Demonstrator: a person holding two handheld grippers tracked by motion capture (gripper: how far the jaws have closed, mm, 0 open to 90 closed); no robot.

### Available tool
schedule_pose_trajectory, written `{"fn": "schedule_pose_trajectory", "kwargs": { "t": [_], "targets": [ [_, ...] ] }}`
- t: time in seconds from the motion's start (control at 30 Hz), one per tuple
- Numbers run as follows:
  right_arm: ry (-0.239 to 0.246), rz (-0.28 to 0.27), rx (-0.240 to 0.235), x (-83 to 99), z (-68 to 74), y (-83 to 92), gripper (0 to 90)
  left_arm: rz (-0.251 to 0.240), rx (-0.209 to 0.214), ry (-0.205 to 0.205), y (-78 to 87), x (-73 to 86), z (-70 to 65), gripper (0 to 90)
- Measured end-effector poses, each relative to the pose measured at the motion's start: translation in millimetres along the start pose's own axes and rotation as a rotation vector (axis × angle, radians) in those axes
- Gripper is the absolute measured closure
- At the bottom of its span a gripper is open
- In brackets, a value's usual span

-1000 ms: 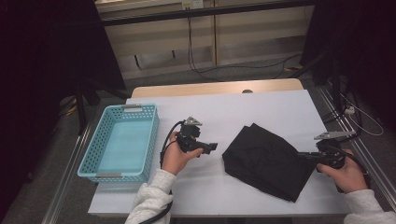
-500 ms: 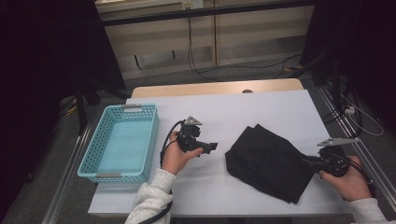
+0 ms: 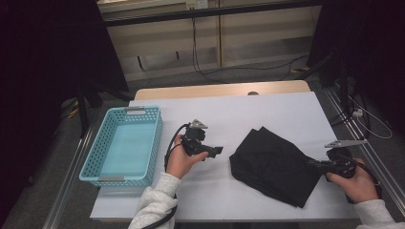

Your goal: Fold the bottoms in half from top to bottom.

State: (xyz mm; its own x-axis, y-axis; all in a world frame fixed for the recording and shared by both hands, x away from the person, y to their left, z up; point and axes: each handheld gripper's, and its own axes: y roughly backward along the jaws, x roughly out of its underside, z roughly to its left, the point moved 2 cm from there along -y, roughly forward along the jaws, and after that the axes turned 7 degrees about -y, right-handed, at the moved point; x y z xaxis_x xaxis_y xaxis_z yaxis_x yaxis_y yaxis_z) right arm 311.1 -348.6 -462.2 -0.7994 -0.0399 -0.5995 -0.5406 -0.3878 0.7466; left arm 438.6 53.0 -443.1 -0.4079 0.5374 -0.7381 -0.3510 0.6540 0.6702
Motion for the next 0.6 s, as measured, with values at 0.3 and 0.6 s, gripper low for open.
{"fn": "schedule_pose_trajectory", "kwargs": {
  "t": [0.3, 0.6],
  "targets": [
    [0.049, -0.048, -0.054, -21.9, 17.1, -3.8, 83.4, 0.003, -0.003, 0.004, 1.2, 1.1, 1.2, 9.9],
    [0.052, -0.022, 0.024, -9.0, 10.4, 4.4, 82.8, -0.006, -0.010, 0.006, 5.2, 1.7, 3.8, 9.9]
  ]
}}
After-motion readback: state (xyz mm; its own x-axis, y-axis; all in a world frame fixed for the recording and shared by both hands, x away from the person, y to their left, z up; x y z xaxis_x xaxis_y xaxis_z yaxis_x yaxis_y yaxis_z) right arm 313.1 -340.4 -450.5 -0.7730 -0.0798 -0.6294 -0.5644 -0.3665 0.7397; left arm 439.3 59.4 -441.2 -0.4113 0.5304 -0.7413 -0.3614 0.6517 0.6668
